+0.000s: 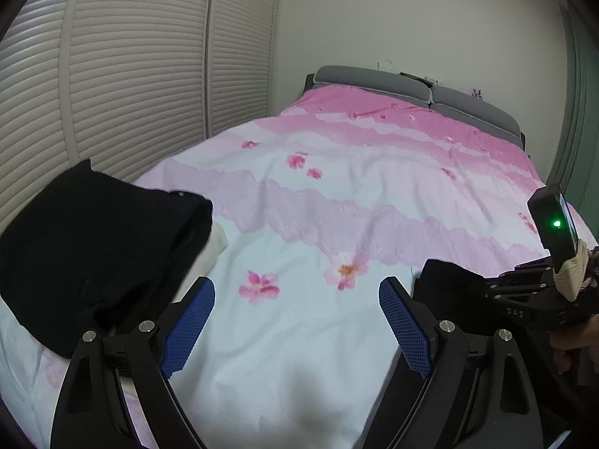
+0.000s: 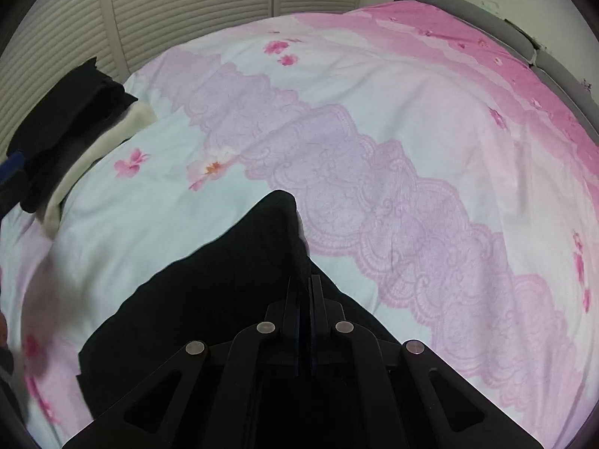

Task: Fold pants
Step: 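Grasp the folded pants with the right gripper and lift it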

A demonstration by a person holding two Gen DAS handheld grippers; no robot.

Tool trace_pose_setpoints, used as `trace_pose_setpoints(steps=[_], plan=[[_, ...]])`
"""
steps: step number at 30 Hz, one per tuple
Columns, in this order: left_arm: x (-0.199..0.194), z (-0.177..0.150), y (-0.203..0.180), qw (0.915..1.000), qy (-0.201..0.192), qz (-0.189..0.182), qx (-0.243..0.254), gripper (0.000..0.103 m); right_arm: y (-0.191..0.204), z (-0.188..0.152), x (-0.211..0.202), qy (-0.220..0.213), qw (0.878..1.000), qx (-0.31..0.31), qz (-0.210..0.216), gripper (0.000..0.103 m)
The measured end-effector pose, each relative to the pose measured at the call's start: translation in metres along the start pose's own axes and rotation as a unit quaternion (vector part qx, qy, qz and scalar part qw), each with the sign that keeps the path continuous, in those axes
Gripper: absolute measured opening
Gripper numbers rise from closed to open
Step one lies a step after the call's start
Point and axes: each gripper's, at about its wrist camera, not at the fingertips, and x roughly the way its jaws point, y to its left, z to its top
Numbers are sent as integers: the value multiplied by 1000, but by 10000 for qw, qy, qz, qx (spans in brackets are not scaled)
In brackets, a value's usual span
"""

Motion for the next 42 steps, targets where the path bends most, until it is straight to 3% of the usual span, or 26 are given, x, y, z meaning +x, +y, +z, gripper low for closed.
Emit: trace_pose_setpoints(steps=[2,4,6,9,14,18,25,29,36,37,39,42], plan=[[0,-4,-3,10000,46,4,57,90,-1,-4,-5,-132,9998,66,-165,9],[-6,-7,-9,9999,12,-1,159,90,-1,-10,-22,-353,9985,47,-408,21],[-15,-7,-13,9998,-68,-48,176,90,-4,-17,-46,-622,9963,-10,-588,41],[-29,-6,-27,9995,-95,-240,192,90,-16,-37,-92,-832,9931,-132,-816,46],[-56,-7,-72,9978,-213,-494,376,90,-67,-88,-153,-776,9910,154,-1084,46],[-76,-16,-129,9939,-300,-921,534,90,-106,-139,-188,-668,9903,376,-1159,46],[-84,-37,-225,9823,-230,-1475,1130,90,-157,-215,-200,-504,9933,315,-992,46],[-80,-53,-263,9776,-133,-1573,1392,90,-186,-242,-183,-339,9976,285,-533,46],[-70,-70,-293,9740,-1,-1490,1709,90,-212,-263,-144,26,9990,88,434,45],[-70,-72,-295,9735,-2,-1473,1751,90,-213,-265,-142,47,9979,140,637,43],[-71,-75,-300,9725,-19,-1440,1830,90,-214,-269,-140,96,9942,222,1049,14],[-72,-74,-301,9725,-52,-1415,1851,90,-208,-272,-143,35,9943,57,1067,6]])
